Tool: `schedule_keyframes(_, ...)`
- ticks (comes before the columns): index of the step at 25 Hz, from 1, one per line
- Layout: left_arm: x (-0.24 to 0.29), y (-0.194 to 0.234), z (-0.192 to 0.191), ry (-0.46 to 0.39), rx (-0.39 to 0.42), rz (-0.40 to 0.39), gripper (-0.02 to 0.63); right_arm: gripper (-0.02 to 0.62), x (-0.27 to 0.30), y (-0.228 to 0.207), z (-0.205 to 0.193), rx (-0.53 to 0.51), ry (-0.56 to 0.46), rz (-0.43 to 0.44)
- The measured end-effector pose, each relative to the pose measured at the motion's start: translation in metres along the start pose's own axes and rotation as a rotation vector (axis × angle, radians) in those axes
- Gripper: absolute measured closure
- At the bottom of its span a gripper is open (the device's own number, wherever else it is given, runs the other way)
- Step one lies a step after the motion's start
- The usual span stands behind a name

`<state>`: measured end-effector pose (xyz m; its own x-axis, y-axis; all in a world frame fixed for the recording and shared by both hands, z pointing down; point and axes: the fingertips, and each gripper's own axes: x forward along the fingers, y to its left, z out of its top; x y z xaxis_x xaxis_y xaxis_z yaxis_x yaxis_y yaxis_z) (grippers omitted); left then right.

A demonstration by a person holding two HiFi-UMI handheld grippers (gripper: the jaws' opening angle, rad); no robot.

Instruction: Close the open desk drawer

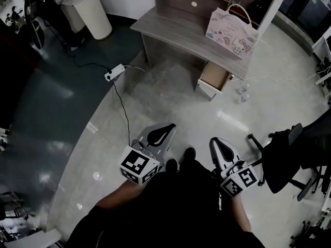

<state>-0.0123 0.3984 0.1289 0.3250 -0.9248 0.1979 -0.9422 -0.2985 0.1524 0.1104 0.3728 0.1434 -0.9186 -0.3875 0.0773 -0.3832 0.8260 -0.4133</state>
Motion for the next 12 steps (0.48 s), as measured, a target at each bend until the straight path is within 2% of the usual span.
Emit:
schedule_keyframes(5, 0.043, 0.027, -0.01, 0.045, -0.026, -0.022, 0.6, 0.581, 0.036, -0.035, 0.0, 0.033, 0.016, -0.007)
schedule_keyframes(12, 0.13, 0.074, 0.003, 0.083, -0.016, -0.029, 0.6, 0.581, 0.088, -0.119, 0.024, 0.055, 0.012, -0.028)
